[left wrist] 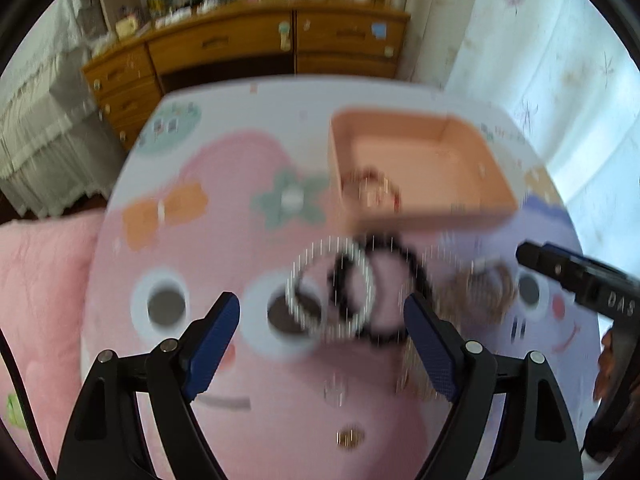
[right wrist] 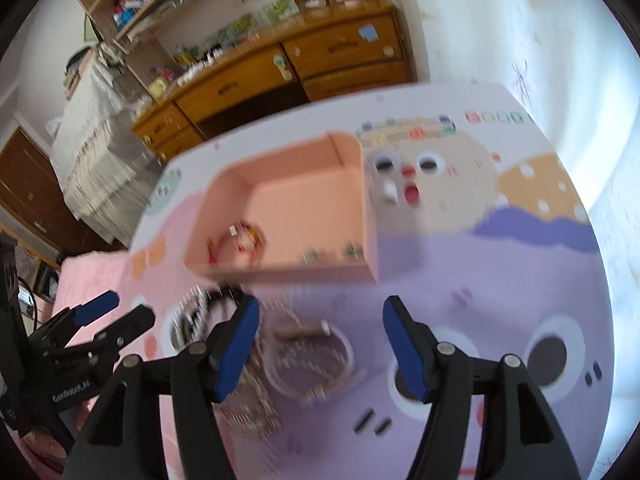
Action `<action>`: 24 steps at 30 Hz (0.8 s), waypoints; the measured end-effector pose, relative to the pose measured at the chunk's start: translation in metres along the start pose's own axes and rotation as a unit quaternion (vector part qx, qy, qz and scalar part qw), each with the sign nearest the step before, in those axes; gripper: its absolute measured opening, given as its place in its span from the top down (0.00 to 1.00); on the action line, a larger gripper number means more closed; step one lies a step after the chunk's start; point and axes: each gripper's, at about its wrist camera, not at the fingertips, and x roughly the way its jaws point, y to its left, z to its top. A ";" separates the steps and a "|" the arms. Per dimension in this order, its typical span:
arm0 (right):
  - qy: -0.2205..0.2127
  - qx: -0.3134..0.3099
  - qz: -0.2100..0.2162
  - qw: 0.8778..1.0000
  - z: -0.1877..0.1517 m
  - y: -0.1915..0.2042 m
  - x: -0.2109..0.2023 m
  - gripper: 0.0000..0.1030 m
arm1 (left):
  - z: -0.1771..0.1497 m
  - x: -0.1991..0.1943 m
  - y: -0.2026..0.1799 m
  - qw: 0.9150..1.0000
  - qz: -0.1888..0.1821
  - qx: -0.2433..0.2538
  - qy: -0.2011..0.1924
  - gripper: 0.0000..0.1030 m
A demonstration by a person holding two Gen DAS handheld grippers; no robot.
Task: Organize jewelry
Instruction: 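Grasp the gold coin pendant with the left tool while the right tool grasps the white watch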
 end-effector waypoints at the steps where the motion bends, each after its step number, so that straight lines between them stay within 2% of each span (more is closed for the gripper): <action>1: 0.009 -0.003 -0.005 1.000 -0.005 0.000 0.001 0.34 | -0.009 0.001 0.002 1.000 -0.003 -0.007 0.012 0.20; 7: 0.050 -0.025 -0.028 0.998 -0.027 0.007 0.011 0.33 | -0.058 0.006 0.011 0.996 -0.018 -0.062 0.057 0.20; 13: 0.045 -0.017 -0.051 0.998 -0.033 0.015 0.020 0.32 | -0.090 0.008 0.010 0.991 -0.017 -0.111 0.073 0.20; 15: 0.043 0.000 -0.061 0.997 -0.034 0.015 0.024 0.32 | -0.098 0.011 0.007 0.991 -0.013 -0.112 0.076 0.20; 19: 0.035 0.024 -0.081 0.996 -0.032 0.012 0.028 0.33 | -0.111 0.014 -0.008 0.995 0.019 -0.072 0.065 0.20; 21: 0.033 0.026 -0.090 0.995 -0.031 0.011 0.030 0.35 | -0.115 0.014 -0.013 0.997 0.030 -0.055 0.052 0.20; 23: 0.035 0.022 -0.093 0.995 -0.030 0.010 0.033 0.51 | -0.117 0.013 -0.015 0.997 0.027 -0.051 0.042 0.20; 24: 0.037 0.020 -0.092 0.995 -0.029 0.009 0.034 0.54 | -0.118 0.013 -0.016 0.998 0.024 -0.051 0.039 0.20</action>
